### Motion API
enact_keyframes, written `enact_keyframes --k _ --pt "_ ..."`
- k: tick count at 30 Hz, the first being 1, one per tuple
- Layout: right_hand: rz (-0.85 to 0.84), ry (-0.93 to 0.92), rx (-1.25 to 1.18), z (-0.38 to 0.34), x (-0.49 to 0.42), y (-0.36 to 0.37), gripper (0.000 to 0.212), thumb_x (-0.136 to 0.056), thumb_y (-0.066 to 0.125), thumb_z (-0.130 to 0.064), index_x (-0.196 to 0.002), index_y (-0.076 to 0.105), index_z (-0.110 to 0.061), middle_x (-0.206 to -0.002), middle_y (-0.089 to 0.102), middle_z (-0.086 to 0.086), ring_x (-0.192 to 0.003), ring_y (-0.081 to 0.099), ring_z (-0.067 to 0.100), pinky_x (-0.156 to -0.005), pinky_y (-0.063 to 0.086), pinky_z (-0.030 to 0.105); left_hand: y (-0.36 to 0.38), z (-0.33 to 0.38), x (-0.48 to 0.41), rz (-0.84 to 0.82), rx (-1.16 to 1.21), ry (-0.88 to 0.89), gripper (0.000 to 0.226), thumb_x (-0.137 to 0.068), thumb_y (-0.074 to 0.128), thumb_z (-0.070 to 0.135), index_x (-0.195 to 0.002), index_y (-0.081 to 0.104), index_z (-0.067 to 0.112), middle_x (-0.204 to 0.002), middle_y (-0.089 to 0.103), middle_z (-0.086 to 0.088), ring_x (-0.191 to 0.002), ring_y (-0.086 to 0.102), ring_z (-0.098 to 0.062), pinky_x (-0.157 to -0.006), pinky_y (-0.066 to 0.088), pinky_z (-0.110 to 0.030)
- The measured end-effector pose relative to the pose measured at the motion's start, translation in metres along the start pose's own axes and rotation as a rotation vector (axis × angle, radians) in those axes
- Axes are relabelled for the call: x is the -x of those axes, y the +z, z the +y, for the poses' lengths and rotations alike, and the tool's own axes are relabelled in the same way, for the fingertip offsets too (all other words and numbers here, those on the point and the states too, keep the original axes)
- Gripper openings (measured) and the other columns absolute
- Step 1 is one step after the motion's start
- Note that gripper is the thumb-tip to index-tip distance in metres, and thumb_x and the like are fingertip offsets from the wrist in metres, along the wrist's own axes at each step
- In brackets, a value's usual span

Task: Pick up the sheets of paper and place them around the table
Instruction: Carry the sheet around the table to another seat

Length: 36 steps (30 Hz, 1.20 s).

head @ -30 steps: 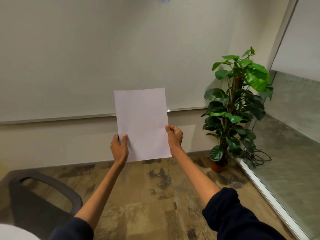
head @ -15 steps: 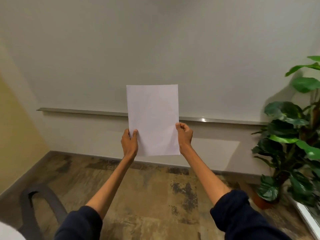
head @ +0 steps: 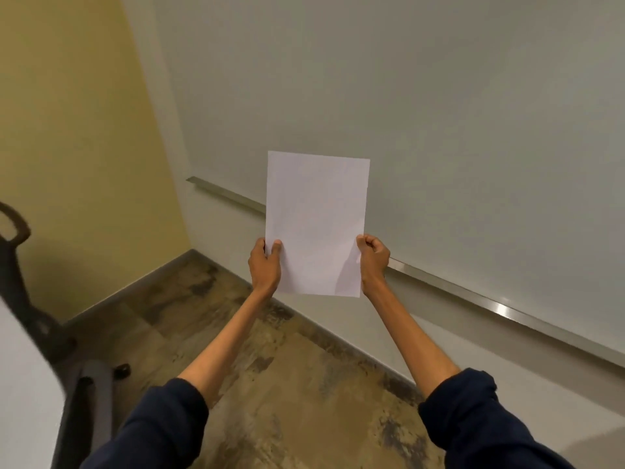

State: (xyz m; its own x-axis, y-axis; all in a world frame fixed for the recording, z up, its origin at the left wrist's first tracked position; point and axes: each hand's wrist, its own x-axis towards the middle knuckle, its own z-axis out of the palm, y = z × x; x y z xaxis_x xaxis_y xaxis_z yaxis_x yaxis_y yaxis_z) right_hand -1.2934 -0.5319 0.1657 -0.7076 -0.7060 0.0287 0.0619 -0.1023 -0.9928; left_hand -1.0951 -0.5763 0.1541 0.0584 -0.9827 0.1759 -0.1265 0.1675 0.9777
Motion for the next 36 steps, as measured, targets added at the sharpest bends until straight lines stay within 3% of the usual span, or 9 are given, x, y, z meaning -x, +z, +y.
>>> enact_keyframes --k 5,10,16,23,26,28,33,36 --pt "-0.141 0.03 0.004 0.024 -0.049 0.104 0.006 -0.091 0.063 -0.013 -0.093 0.068 -0.012 -0.091 0.066 -0.003 -0.081 0.059 0.009 -0.067 0.044 0.013 -0.035 -0.033 -0.077 0.158 -0.034 -0.049 0.025 -0.099 0.052 0.024 -0.085 0.048 0.004 -0.078 0.049 -0.002 -0.07 0.044 -0.017 -0.069 0.034 -0.032" --pt "-0.284 0.048 0.017 0.046 -0.089 0.22 0.009 -0.092 0.062 -0.014 -0.085 0.067 -0.014 -0.079 0.063 -0.007 -0.07 0.055 0.006 -0.059 0.044 0.011 -0.081 -0.06 -0.173 0.265 -0.043 -0.085 0.032 -0.1 0.051 0.028 -0.111 0.058 0.0 -0.109 0.063 -0.01 -0.096 0.057 -0.025 -0.081 0.044 -0.035" --pt "-0.415 0.046 0.006 0.048 -0.131 0.373 0.008 -0.091 0.062 -0.015 -0.086 0.068 -0.011 -0.074 0.063 -0.007 -0.069 0.055 0.009 -0.057 0.046 0.012 -0.152 -0.072 -0.286 0.395 -0.07 -0.053 0.023 -0.099 0.052 0.025 -0.107 0.059 0.004 -0.103 0.062 -0.004 -0.092 0.058 -0.022 -0.076 0.045 -0.031" --pt "-0.578 0.127 0.009 0.075 -0.137 0.534 0.009 -0.091 0.062 -0.015 -0.095 0.067 -0.008 -0.097 0.067 0.009 -0.09 0.059 0.021 -0.088 0.052 0.039 -0.247 -0.095 -0.362 0.55 -0.162 -0.081 0.019 -0.098 0.056 0.027 -0.096 0.058 0.008 -0.088 0.059 0.001 -0.078 0.052 -0.015 -0.072 0.042 -0.022" --pt "-0.647 0.135 0.015 0.089 -0.132 0.604 0.011 -0.092 0.062 -0.016 -0.096 0.068 -0.007 -0.096 0.067 0.006 -0.09 0.06 0.019 -0.084 0.052 0.035 -0.291 -0.11 -0.394 0.633 -0.205 -0.106 0.022 -0.097 0.057 0.027 -0.082 0.051 0.013 -0.073 0.049 0.005 -0.066 0.045 -0.011 -0.059 0.036 -0.013" --pt "-0.675 0.138 0.009 0.098 -0.132 0.651 0.013 -0.092 0.062 -0.016 -0.098 0.069 -0.006 -0.095 0.067 0.003 -0.089 0.059 0.015 -0.079 0.048 0.027 -0.316 -0.122 -0.419 0.678 -0.23 -0.144 0.025 -0.097 0.057 0.029 -0.082 0.049 0.01 -0.071 0.045 0.003 -0.066 0.043 -0.013 -0.058 0.034 -0.017" --pt "-0.778 0.165 0.014 0.123 -0.137 0.774 0.013 -0.093 0.062 -0.016 -0.096 0.068 -0.005 -0.092 0.066 0.003 -0.083 0.057 0.015 -0.076 0.045 0.024 -0.377 -0.154 -0.497 0.775 -0.209 -0.212 0.038 -0.098 0.055 0.031 -0.115 0.057 -0.003 -0.105 0.062 -0.014 -0.102 0.059 -0.03 -0.086 0.05 -0.037" --pt "-0.861 0.152 0.02 0.127 -0.143 0.852 0.005 -0.092 0.062 -0.015 -0.092 0.067 -0.012 -0.092 0.066 0.001 -0.082 0.057 0.013 -0.069 0.044 0.017 -0.415 -0.164 -0.545 0.855 -0.201 -0.216 0.027 -0.096 0.056 0.03 -0.108 0.059 0.005 -0.097 0.06 -0.005 -0.092 0.057 -0.022 -0.081 0.043 -0.033"
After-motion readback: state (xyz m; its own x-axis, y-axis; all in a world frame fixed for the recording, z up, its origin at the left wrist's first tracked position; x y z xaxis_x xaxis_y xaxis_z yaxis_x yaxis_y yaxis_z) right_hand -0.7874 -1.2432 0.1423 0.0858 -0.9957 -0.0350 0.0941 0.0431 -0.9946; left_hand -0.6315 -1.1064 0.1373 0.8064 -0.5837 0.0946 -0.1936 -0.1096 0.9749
